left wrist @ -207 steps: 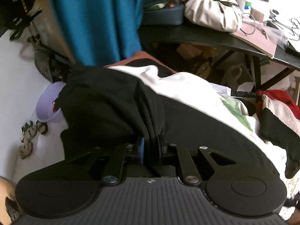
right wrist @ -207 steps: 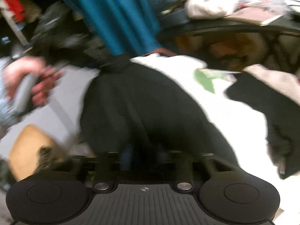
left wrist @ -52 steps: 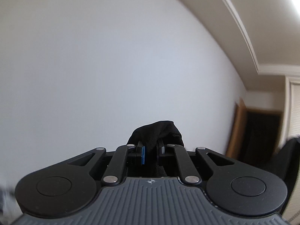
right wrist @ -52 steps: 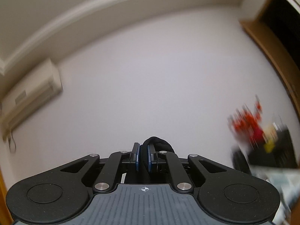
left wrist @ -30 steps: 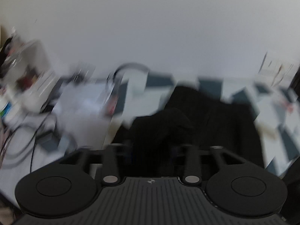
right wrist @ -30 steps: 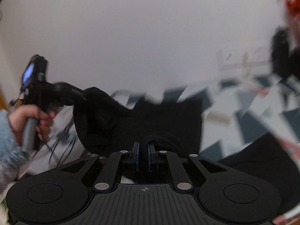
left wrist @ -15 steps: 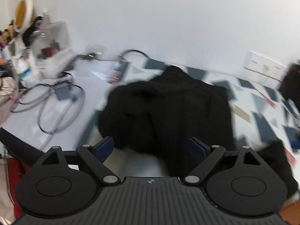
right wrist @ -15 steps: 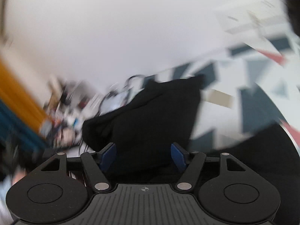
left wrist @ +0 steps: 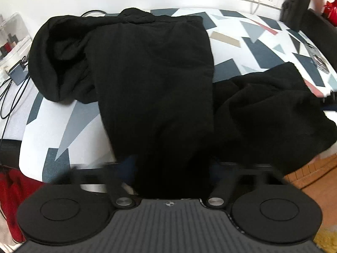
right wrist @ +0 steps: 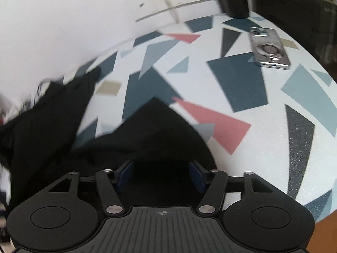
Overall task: Fold clothes
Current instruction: 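Lay the black garment onto the patterned desk and open both grippers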
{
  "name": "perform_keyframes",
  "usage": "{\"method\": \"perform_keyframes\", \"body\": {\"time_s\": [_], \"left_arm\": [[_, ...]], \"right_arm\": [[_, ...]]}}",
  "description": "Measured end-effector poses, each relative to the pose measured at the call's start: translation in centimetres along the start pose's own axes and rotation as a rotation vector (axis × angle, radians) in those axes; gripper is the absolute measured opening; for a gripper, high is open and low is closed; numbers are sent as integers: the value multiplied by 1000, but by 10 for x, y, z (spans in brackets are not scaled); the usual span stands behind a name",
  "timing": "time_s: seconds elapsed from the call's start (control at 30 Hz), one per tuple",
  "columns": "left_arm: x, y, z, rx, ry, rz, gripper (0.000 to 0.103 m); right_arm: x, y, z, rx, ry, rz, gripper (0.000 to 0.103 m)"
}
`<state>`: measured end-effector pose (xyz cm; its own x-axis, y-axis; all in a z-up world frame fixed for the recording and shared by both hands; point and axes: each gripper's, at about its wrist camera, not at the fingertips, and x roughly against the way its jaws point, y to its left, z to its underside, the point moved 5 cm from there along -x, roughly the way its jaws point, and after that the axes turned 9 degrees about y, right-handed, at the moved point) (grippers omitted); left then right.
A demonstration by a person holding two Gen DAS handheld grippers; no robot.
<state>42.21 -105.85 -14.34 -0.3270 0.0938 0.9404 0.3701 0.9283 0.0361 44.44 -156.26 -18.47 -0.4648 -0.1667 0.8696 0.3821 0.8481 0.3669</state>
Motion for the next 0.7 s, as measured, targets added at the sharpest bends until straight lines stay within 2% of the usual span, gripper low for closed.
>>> {"method": "perform_keyframes", "body": {"time_s": [0.03, 0.07, 0.1, 0.13, 0.17, 0.3, 0.4, 0.47, 0.5, 0.57, 0.6, 0.7], "left_arm": [[-1, 2, -1, 13, 1, -10, 16], [3, 8, -2, 43, -19, -22, 13], [6, 14, -4, 73, -38, -33, 12], [10, 21, -5, 103, -58, -45, 10], [14, 27, -7, 133, -78, -57, 10], [30, 53, -12, 256, -155, -104, 10], [41, 95, -10, 426, -191, -121, 10], [51, 128, -7, 505, -235, -185, 9], [57, 145, -6, 544, -257, -217, 9], [68, 181, -4, 610, -302, -273, 8], [73, 200, -4, 636, -325, -297, 8], [86, 248, -10, 642, -376, -342, 8]], "right_arm": [[-3, 4, 4, 13, 21, -3, 38], [-5, 8, 9, 26, 43, -7, 29], [-8, 11, 13, 40, 64, -10, 23], [-11, 15, 18, 53, 86, -14, 13], [-12, 20, 22, 62, 105, -25, 11], [-21, 43, 28, 120, 128, -55, 10], [-33, 72, 28, 152, 170, -89, 10], [-40, 94, 28, 165, 203, -119, 12], [-45, 106, 29, 138, 227, -146, 12], [-51, 136, 29, 71, 257, -219, 24], [-52, 153, 29, 56, 265, -263, 25], [-50, 198, 19, 56, 229, -368, 31]]}}
